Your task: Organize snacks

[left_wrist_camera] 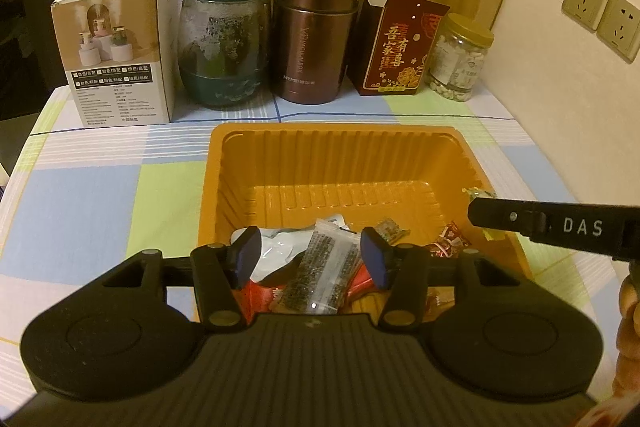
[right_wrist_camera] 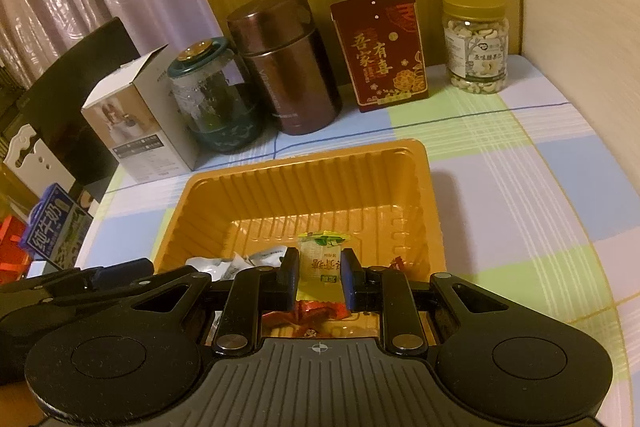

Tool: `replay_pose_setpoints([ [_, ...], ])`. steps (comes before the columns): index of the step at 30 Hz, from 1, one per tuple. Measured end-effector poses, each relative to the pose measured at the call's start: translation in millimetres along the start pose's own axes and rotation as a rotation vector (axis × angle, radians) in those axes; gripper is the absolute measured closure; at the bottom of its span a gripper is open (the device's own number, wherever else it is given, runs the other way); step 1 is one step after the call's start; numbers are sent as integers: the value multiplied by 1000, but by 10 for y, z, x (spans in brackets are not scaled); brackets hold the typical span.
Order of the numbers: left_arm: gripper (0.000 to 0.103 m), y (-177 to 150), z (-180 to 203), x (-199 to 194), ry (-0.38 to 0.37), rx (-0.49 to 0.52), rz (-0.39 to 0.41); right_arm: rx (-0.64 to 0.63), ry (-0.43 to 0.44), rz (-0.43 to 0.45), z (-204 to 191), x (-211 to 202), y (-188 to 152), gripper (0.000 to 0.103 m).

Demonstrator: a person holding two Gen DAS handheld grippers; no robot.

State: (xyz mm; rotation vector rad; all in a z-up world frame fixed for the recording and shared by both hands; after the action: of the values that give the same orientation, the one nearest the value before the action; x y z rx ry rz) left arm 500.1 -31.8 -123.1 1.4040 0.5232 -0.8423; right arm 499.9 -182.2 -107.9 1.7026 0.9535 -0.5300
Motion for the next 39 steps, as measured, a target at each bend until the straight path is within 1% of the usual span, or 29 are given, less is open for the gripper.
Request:
replay_pose_setpoints([
  [2,50,-2,-8,9,0,-1,1,-2,-1,0,-3,14,-1,81],
  [9,49,-18,-28,27,-1,-4,1,10,13,-8,-13,72,1,81],
  [11,43,-27,-36,26,-2,-5,2,21,36,-8,-20,95,9,80],
  [12,41,-32,-38,22,-1,-3,5,30,56,-13,-23,109,12,75],
  [13,36,-40,-42,15,4,0,7,43,65,-10,-13,111,15,67],
  [14,32,-42,-45,5,10,3,12,60,70,3,8,97,24,45],
  [15,30,-46,-48,-8,14,6,16,75,70,22,31,69,37,35],
  [17,24,-55,-54,-32,20,9,22,85,61,43,78,22,43,35],
  [18,22,-63,-60,-49,22,10,27,87,56,46,99,1,44,35],
  [20,15,-76,-68,-87,26,10,34,99,41,50,164,-54,24,35],
  [23,8,-116,-55,-168,34,16,43,118,26,55,258,-155,-24,35],
  [26,3,-173,-36,-286,27,5,49,135,13,45,336,-279,-126,35],
  [29,1,-247,-9,-445,20,-10,54,143,5,34,372,-425,-255,35],
  [33,1,-378,64,-697,19,-5,53,142,4,7,335,-623,-443,35],
  [39,1,-574,195,-1168,30,-6,69,112,-16,2,215,-1019,-733,35],
])
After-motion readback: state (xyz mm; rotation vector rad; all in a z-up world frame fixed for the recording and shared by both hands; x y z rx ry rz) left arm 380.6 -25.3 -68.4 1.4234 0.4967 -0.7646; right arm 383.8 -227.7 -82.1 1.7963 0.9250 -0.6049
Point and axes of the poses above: each gripper's, at about its wrist camera, not at the fingertips, and x roughly the way its jaws point, z to its right, y to its top, the point moved 9 cm from there along x, roughly the way its jaws point, and after that the axes turned 3 degrees about -z, right-handed, at the moved point
